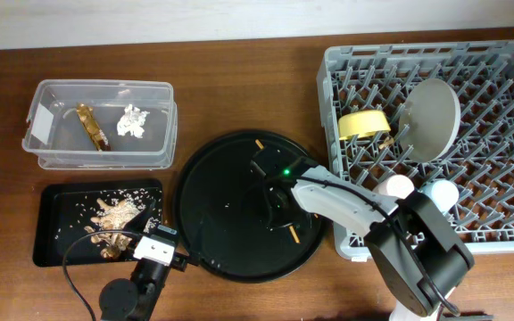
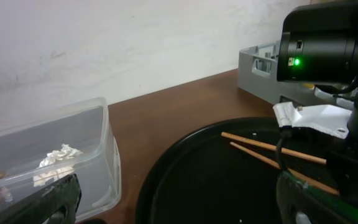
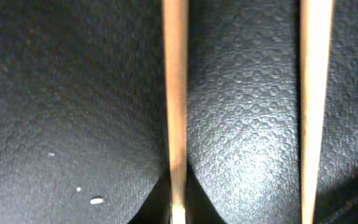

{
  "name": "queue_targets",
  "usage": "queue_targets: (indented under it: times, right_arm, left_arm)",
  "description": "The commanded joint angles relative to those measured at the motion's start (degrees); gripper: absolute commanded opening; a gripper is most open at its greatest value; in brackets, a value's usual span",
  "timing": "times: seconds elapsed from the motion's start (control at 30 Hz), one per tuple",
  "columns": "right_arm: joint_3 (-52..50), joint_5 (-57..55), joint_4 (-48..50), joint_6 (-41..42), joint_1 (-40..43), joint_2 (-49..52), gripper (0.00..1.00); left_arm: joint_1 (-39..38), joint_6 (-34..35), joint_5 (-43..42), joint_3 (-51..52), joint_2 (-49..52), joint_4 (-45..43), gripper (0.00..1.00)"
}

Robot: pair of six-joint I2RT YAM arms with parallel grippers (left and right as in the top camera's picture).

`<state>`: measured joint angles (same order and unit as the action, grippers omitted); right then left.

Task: Sort waste into correct bins and load items into the dishwasher rack
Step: 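Grasp the wooden chopsticks with the right gripper and drop them in the rack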

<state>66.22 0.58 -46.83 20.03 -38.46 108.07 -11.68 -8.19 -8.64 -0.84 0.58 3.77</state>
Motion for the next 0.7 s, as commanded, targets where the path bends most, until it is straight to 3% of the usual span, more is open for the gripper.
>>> queue_targets:
  times: [0.0, 0.17, 0.3, 0.4, 0.47, 0.57, 0.67]
  right_arm:
    - [-0.63, 1.55, -1.86, 0.42, 0.13, -0.68, 0.04]
    - [-0.63, -4.00, -3.50, 0.42, 2.82, -20.72, 0.04]
    - [-0.63, -8.11, -4.00, -2.78, 15.23, -35.28, 0.04]
    - [-0.66, -18.14, -3.17, -6.58, 25.90, -33.53, 0.04]
    - [-0.66, -16.26, 0.48, -7.82, 32.06, -29.73, 0.04]
    - [-0.66, -16.37, 9.42, -14.40, 35.26, -24.65, 0.04]
    - [-0.66, -24.59, 16.61, -19.32, 35.54, -21.88, 0.04]
  left_arm:
    - [0.35, -0.94, -0.59, 0.31, -0.22, -0.02, 0.99]
    - [0.35, -0.94, -0.59, 0.31, -0.22, -0.02, 0.99]
    - [0.35, -0.94, -0.59, 0.33, -0.22, -0.02, 0.99]
    - [0.35, -0.92, -0.59, 0.33, -0.22, -0.02, 0.99]
    - [0.35, -0.92, -0.59, 0.31, -0.22, -0.02, 0.99]
    - [0.35, -0.94, -0.59, 0.31, -0.22, -0.02, 0.99]
    - [0.35, -0.94, -0.59, 0.33, -0.22, -0.02, 0.99]
